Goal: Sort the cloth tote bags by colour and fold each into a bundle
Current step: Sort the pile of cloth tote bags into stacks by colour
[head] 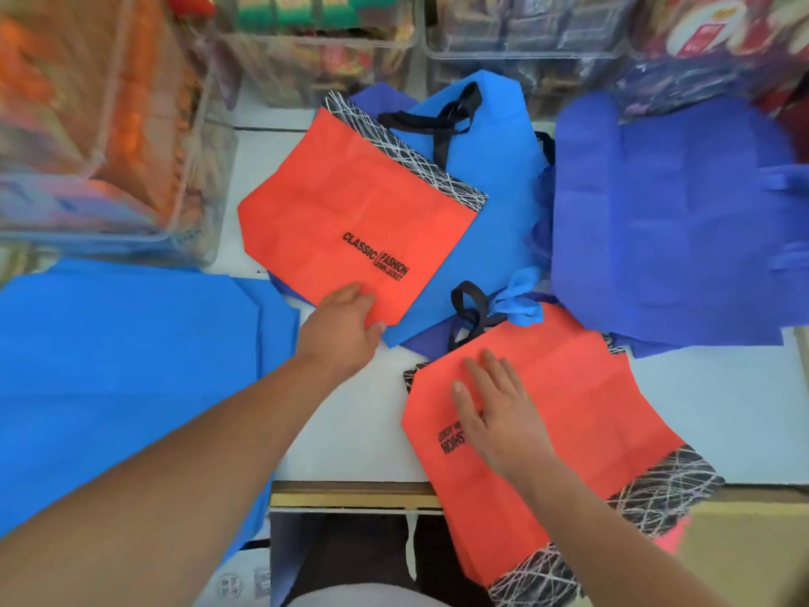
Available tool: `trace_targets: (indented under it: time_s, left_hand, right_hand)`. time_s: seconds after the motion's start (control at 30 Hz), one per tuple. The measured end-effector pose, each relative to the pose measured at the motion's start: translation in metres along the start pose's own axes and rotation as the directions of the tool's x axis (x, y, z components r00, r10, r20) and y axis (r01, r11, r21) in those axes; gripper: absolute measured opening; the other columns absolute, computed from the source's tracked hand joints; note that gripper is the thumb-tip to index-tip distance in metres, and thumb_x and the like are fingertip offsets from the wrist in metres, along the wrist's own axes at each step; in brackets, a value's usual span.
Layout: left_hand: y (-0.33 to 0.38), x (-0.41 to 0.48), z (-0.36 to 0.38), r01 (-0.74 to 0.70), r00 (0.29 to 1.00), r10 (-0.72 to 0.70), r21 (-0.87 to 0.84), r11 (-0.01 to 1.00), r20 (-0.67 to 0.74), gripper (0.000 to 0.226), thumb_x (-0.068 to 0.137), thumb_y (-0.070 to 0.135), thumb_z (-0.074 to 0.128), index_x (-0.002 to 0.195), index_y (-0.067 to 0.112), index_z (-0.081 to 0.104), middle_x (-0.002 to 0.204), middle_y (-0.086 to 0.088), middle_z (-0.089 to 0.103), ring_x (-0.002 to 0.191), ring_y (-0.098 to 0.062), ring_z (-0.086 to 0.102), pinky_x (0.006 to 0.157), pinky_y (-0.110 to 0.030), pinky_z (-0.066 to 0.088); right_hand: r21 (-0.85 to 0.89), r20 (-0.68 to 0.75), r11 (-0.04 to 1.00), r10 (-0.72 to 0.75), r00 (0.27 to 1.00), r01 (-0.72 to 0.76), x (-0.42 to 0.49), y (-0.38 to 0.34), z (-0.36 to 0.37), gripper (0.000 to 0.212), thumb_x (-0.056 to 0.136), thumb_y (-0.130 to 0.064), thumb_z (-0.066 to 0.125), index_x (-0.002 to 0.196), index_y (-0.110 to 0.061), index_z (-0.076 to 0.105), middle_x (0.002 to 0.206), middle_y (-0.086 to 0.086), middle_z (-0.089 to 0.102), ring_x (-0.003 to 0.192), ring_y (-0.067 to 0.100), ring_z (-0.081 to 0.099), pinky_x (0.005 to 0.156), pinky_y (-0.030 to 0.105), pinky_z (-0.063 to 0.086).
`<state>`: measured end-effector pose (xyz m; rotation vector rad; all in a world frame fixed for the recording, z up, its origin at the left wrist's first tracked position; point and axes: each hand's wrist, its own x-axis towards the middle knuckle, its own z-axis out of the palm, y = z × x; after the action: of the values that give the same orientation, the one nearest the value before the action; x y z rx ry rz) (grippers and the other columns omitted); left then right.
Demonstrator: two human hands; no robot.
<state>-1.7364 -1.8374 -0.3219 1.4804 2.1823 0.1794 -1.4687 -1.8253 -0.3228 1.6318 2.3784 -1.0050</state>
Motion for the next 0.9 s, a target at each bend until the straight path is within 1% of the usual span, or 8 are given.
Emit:
trace_targets:
  time_s: [0.1, 0.23, 0.33, 0.43, 0.57, 0.63, 0.77, 0.9]
  left_hand:
    - [-0.021, 0.016, 0.007, -0.067, 0.998, 0.066, 0.067, 0.995, 0.014, 0.054, 0.087, 0.037, 0.072, 0.134, 0.013, 0.060, 0.145, -0.010, 0.054, 0.128, -0.036, 0.052, 0.102, -0.041, 0.045]
    - [-0.029, 0.023, 0.008, -0.219, 0.964, 0.247, 0.238, 0.946, -0.096, 0.029, 0.086, 0.034, 0.072, 0.101, 0.010, 0.067, 0.107, -0.010, 0.066, 0.093, -0.037, 0.062, 0.069, -0.042, 0.053]
    - [-0.029, 0.023, 0.005, -0.285, 0.954, 0.298, 0.341, 0.896, 0.015, 0.045, 0.077, 0.048, 0.077, 0.097, 0.010, 0.062, 0.099, -0.010, 0.062, 0.090, -0.034, 0.059, 0.060, -0.039, 0.049]
    - [-0.028, 0.024, 0.006, -0.284, 0.955, 0.296, 0.356, 0.890, 0.021, 0.024, 0.081, 0.026, 0.079, 0.091, 0.013, 0.062, 0.093, -0.009, 0.065, 0.082, -0.033, 0.062, 0.059, -0.038, 0.052]
    - [-0.008, 0.014, -0.010, -0.139, 0.973, 0.182, 0.266, 0.954, -0.144, 0.008, 0.089, 0.006, 0.063, 0.089, 0.013, 0.058, 0.083, -0.009, 0.067, 0.073, -0.036, 0.067, 0.054, -0.034, 0.034]
    - [0.011, -0.002, -0.022, -0.141, 0.941, 0.187, 0.177, 0.974, -0.282, 0.012, 0.087, 0.006, 0.066, 0.083, 0.011, 0.056, 0.074, -0.010, 0.064, 0.064, -0.036, 0.064, 0.051, -0.033, 0.031]
    - [0.072, -0.059, -0.013, -0.390, 0.853, 0.397, 0.092, 0.916, -0.337, 0.005, 0.087, 0.008, 0.058, 0.085, 0.011, 0.055, 0.085, -0.011, 0.063, 0.076, -0.036, 0.062, 0.059, -0.044, 0.049]
    - [0.133, -0.134, 0.040, -0.588, 0.799, 0.592, 0.066, 0.806, -0.105, 0.022, 0.080, 0.010, 0.062, 0.094, 0.016, 0.047, 0.110, -0.011, 0.066, 0.103, -0.031, 0.064, 0.081, -0.042, 0.055]
  right_hand:
    - [0.022, 0.016, 0.998, 0.060, 0.998, -0.060, 0.006, 0.003, -0.009, 0.061, 0.101, -0.061, 0.033, 0.154, -0.034, 0.039, 0.166, -0.012, 0.024, 0.154, 0.013, 0.017, 0.124, 0.035, 0.022]
    - [0.043, 0.082, 0.994, 0.101, 0.991, -0.105, 0.011, 0.004, -0.019, 0.058, 0.102, -0.059, 0.033, 0.156, -0.038, 0.033, 0.166, -0.020, 0.018, 0.153, 0.005, 0.017, 0.123, 0.031, 0.022]
    - [0.014, 0.133, 0.994, 0.103, 0.986, -0.106, 0.011, 0.006, -0.017, 0.064, 0.100, -0.064, 0.031, 0.158, -0.039, 0.026, 0.166, -0.022, 0.010, 0.154, 0.001, 0.008, 0.125, 0.029, 0.017]
    - [0.004, 0.155, 0.994, 0.104, 0.982, -0.106, 0.011, 0.006, -0.019, 0.065, 0.099, -0.066, 0.029, 0.159, -0.040, 0.024, 0.167, -0.022, 0.007, 0.153, 0.000, 0.004, 0.125, 0.029, 0.015]
    - [0.030, 0.200, 0.997, 0.070, 0.977, -0.077, 0.012, 0.006, -0.030, 0.066, 0.098, -0.068, 0.030, 0.156, -0.039, 0.032, 0.166, -0.021, 0.013, 0.153, 0.002, 0.011, 0.123, 0.027, 0.017]
    - [0.215, 0.186, 0.970, 0.071, 0.980, -0.111, 0.011, 0.001, -0.042, 0.069, 0.094, -0.071, 0.033, 0.153, -0.037, 0.039, 0.164, -0.018, 0.025, 0.151, 0.001, 0.020, 0.118, 0.021, 0.017]
    - [0.633, -0.069, 0.772, 0.117, 0.991, -0.047, -0.006, -0.013, -0.080, 0.056, 0.099, -0.064, 0.039, 0.152, -0.046, 0.036, 0.155, -0.018, 0.043, 0.141, 0.001, 0.040, 0.116, 0.021, 0.028]
    - [0.625, -0.400, 0.774, 0.203, 0.894, 0.104, -0.041, 0.014, -0.113, 0.058, 0.100, -0.051, 0.054, 0.151, -0.054, 0.028, 0.155, -0.007, 0.040, 0.141, 0.009, 0.041, 0.116, 0.034, 0.036]
